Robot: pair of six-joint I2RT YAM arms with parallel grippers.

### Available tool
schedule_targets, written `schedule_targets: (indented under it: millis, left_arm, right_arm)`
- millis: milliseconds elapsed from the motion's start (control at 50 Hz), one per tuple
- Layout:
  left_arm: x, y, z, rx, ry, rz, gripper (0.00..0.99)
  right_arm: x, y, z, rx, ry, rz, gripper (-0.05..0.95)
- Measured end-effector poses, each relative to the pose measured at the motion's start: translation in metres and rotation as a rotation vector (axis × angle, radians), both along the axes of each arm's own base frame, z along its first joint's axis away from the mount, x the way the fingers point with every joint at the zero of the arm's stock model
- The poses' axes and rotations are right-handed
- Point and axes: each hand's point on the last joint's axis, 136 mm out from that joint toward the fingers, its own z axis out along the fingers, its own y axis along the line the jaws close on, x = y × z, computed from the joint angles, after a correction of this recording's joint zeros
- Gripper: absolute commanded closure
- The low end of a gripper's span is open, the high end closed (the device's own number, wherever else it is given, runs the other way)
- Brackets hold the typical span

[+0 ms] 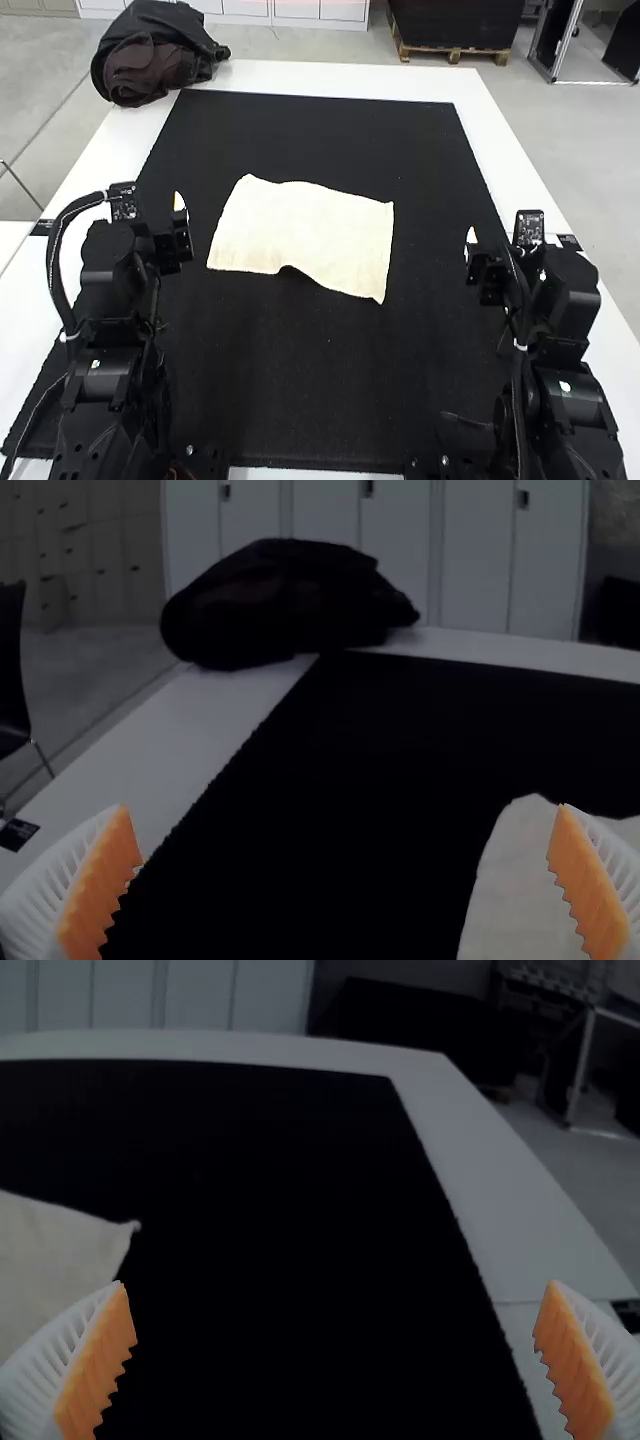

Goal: Fold the towel.

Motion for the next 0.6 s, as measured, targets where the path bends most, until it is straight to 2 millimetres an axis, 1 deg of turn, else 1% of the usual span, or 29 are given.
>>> schedule_targets:
  millis: [600]
  left_arm:
    - [0.0, 0.0, 0.0009, 0.006, -0.002, 0.0, 0.038]
  right_arm:
    - [0.0, 0.0001, 0.0, 0.0, 0.0, 0.0, -0.02]
